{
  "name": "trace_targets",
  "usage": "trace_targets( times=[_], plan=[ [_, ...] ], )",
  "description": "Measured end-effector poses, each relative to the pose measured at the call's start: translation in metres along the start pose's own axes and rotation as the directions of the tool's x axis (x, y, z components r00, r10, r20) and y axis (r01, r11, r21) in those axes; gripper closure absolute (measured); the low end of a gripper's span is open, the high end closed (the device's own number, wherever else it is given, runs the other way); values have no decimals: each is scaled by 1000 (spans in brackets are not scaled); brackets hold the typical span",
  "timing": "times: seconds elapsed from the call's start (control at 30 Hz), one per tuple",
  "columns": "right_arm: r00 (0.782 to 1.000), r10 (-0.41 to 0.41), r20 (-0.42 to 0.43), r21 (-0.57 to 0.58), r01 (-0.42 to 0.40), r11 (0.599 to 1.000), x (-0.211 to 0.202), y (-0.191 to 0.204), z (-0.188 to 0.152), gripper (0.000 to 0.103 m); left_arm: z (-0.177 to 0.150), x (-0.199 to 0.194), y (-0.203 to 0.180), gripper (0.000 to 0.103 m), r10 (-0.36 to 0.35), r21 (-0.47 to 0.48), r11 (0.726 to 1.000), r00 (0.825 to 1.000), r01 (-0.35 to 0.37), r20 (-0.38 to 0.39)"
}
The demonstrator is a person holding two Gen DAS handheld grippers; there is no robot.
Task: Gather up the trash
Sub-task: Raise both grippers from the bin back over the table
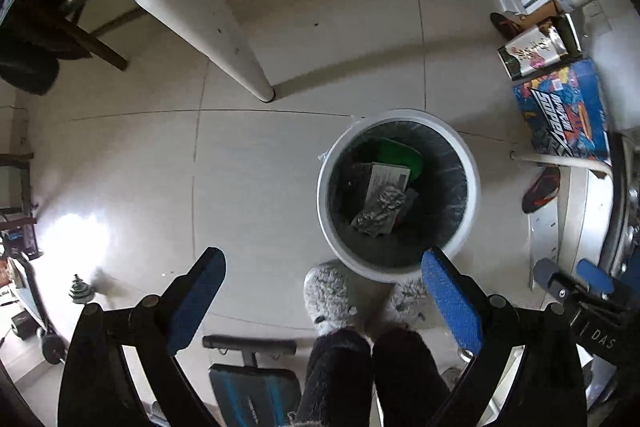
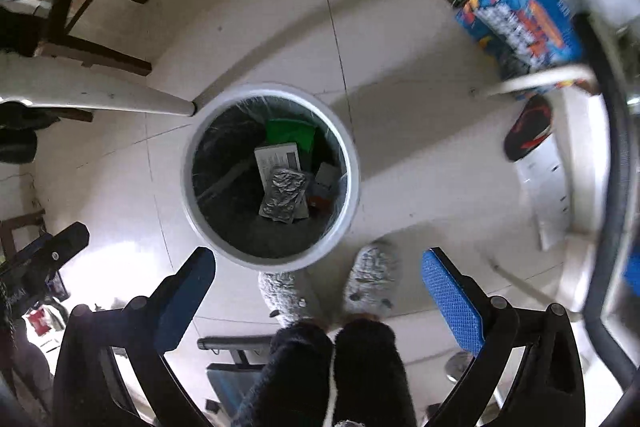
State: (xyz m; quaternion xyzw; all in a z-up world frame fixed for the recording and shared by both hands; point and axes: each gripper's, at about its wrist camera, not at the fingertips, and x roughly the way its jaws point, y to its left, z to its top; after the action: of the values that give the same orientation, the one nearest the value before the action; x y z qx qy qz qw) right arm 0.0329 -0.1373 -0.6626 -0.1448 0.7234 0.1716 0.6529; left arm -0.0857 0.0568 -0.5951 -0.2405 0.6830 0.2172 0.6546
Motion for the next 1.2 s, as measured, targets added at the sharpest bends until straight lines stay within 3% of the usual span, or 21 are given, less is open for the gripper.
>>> trace_targets(
  times=[0.47,0.77,0.97,1.2],
  plan=[
    [997,4,71,-44,-1,999,-204,27,-48,0,-39,-176,-3,3,-24,40,999,997,21,74],
    [989,91,119,-40,-87,995,-332,51,-62,0,-44,-285,11,3,-34,12,999,987,33,157],
    [964,147,221,-1,-151,989,-406,41,-18,0,3,-336,-4,3,33,-15,999,954,-31,296],
    [946,70,315,62,-94,994,-467,-31,99,0,118,-368,-66,2,30,5,999,923,-34,383]
  ],
)
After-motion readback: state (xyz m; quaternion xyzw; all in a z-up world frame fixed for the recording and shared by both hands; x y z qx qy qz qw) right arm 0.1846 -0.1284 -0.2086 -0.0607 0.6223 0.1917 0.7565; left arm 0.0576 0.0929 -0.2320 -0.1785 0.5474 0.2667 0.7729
